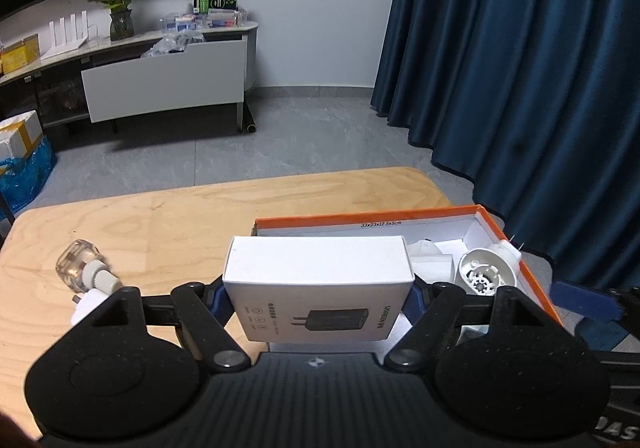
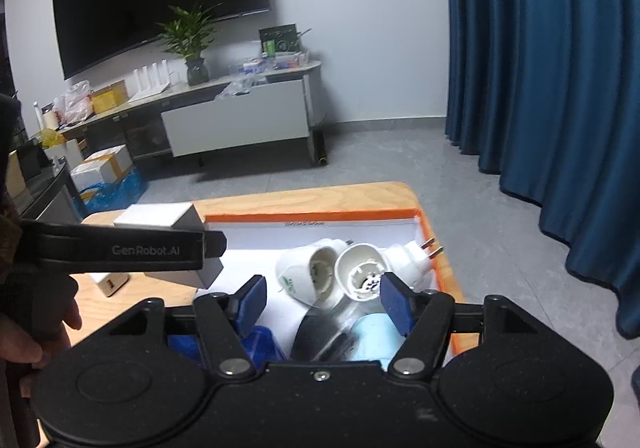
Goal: Organize rigid objects
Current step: 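Lower both items into the box and open both grippers, then withdraw both grippers toward the glass plug device and white cube plug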
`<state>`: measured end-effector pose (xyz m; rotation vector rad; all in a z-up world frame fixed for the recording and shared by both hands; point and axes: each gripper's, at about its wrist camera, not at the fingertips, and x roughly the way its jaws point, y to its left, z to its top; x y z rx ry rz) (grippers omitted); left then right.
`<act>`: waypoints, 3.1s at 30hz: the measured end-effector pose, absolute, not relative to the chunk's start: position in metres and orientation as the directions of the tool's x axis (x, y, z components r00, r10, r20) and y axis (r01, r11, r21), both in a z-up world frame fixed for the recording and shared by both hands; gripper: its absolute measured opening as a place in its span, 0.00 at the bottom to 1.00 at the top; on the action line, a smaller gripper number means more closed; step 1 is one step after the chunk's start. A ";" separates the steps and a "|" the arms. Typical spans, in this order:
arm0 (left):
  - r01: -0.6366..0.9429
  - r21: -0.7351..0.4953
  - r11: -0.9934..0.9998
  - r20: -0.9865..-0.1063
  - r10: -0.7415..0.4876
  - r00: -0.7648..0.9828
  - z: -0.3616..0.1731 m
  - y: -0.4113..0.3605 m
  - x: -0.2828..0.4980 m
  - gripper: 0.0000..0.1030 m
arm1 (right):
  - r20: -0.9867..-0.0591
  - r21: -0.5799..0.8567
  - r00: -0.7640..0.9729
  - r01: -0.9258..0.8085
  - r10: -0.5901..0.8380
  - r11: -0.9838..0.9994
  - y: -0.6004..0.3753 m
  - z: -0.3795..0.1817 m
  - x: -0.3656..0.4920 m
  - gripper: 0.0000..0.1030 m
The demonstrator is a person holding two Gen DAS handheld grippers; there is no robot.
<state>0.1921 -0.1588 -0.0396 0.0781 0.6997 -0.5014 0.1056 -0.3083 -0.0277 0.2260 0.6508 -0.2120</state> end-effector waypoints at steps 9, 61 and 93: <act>0.481 -0.130 0.867 -0.670 -0.434 0.603 -0.051 -0.175 0.206 0.77 | -0.592 0.183 0.794 0.295 -0.134 0.938 -0.318 -0.022 0.087 0.74; 0.179 -0.092 0.980 -0.656 -0.195 0.729 -0.012 -0.017 0.133 0.98 | -0.592 0.188 0.802 0.041 0.080 0.981 -0.204 0.006 0.098 0.78; 0.107 -0.108 0.988 -0.646 -0.151 0.749 -0.013 0.023 0.137 0.98 | -0.625 0.168 0.766 -0.055 0.150 0.984 -0.155 -0.002 0.122 0.79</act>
